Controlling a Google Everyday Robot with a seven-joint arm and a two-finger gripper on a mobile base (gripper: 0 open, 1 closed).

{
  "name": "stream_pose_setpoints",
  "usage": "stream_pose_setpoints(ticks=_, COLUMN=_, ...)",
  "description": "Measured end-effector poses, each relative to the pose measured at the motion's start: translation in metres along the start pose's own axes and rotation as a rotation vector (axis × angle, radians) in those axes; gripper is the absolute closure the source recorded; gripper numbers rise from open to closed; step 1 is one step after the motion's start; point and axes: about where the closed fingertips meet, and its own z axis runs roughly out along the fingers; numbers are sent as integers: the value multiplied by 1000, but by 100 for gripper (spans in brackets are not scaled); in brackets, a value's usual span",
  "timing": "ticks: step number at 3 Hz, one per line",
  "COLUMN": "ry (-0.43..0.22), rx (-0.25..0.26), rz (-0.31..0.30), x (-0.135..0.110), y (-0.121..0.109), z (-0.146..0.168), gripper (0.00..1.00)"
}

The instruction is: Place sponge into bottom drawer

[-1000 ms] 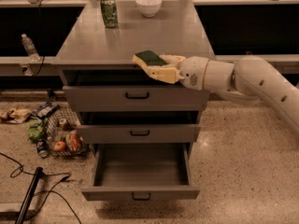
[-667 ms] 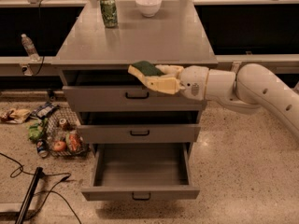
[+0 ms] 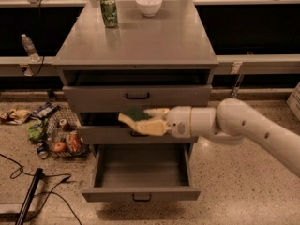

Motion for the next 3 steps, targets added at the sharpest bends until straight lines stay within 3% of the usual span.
stream_pose_setpoints(ticks=1, ry=78, rx=34, rz=37, x=59, y=-12, z=34, gripper=100)
stream_pose_setpoints(ticks=2, ry=81, rx=47, rz=39, x=63, y=-14, z=38, gripper=100)
stream_pose_setpoints(ticks=3, ry=74, rx=36, rz=71, x=85, y=-20, z=51, gripper=100)
